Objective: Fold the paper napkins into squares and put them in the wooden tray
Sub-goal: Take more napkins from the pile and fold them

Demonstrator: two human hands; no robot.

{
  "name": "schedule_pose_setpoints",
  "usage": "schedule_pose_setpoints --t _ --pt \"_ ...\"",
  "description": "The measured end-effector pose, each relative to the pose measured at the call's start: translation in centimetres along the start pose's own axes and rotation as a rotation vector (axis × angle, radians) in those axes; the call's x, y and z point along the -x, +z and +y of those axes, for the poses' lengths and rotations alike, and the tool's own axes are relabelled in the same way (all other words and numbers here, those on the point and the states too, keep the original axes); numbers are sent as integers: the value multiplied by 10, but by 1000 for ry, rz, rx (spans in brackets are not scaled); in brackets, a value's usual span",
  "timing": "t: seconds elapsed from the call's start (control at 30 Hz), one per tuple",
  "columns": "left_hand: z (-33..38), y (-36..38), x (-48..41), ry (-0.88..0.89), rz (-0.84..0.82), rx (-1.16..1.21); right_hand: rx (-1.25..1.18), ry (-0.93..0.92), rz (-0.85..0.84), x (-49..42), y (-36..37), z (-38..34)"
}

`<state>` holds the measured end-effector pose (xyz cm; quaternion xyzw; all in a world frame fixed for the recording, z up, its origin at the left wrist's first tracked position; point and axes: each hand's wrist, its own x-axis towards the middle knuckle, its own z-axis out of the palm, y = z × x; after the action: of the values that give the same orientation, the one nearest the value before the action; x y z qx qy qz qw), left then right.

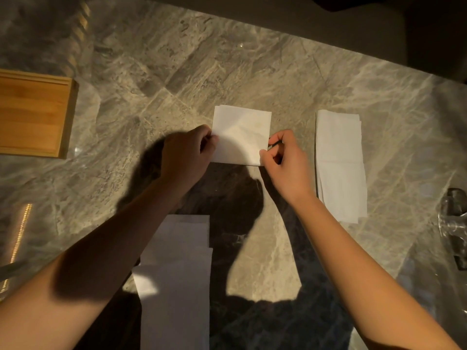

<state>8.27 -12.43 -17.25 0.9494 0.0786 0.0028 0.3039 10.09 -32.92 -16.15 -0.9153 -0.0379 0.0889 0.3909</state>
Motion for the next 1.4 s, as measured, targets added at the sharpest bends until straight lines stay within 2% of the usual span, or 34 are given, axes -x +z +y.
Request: schedule_pose_setpoints --t 0.5,0.7,0.93,1.23,1.4 --pt "0 2 -9 31 27 -95 122 -22 -12 -3 1 -2" --pt "1 1 -7 0 10 -65 193 -23 -33 -6 2 -4" --pt "-5 1 -8 95 18 -71 210 -21 -52 -8 2 -5" --pt "-18 -5 -4 103 -69 -197 312 -111 -46 -3 3 -8" --pt "-17 -7 -2 110 -120 -233 435 -270 -75 -5 23 -23"
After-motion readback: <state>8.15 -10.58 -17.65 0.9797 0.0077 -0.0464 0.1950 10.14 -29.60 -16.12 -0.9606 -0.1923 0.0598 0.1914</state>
